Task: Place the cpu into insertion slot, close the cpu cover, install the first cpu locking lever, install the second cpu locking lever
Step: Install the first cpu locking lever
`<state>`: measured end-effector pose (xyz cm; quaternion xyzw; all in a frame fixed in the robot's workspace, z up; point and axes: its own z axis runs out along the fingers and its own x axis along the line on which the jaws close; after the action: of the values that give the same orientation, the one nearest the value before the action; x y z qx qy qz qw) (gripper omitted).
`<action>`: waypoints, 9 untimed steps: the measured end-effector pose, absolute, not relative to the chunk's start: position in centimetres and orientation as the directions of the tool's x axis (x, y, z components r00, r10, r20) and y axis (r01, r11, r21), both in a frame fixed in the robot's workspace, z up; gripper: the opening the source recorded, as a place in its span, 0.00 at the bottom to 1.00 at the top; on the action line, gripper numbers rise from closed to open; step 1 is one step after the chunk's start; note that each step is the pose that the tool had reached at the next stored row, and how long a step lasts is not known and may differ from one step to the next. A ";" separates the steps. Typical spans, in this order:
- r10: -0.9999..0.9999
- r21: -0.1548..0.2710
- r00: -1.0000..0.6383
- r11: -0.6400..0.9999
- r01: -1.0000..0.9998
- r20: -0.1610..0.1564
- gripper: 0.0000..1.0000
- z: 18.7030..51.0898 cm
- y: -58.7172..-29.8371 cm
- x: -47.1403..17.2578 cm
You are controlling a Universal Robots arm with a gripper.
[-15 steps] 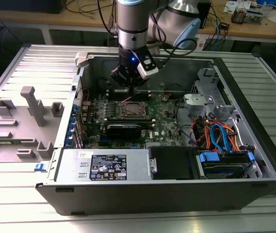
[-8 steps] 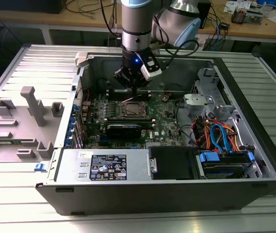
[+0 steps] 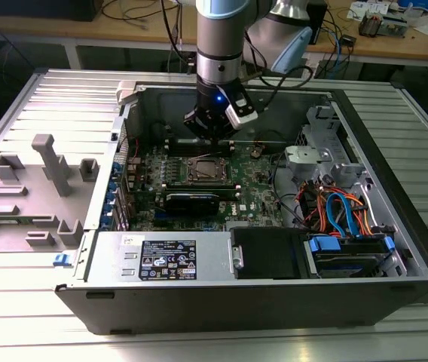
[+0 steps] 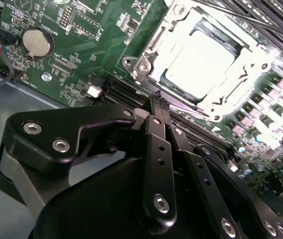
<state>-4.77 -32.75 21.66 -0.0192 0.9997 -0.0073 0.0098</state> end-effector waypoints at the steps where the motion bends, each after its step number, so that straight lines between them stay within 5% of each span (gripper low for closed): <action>1: -0.039 -0.015 -0.999 0.999 -0.038 -0.019 0.11 21.6 -32.7 -4.7; 9: -0.040 -0.015 -0.999 0.999 -0.040 -0.019 0.11 20.6 -32.7 -4.4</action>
<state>-4.38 -32.69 20.65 -0.0202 0.9997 -0.0074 0.0099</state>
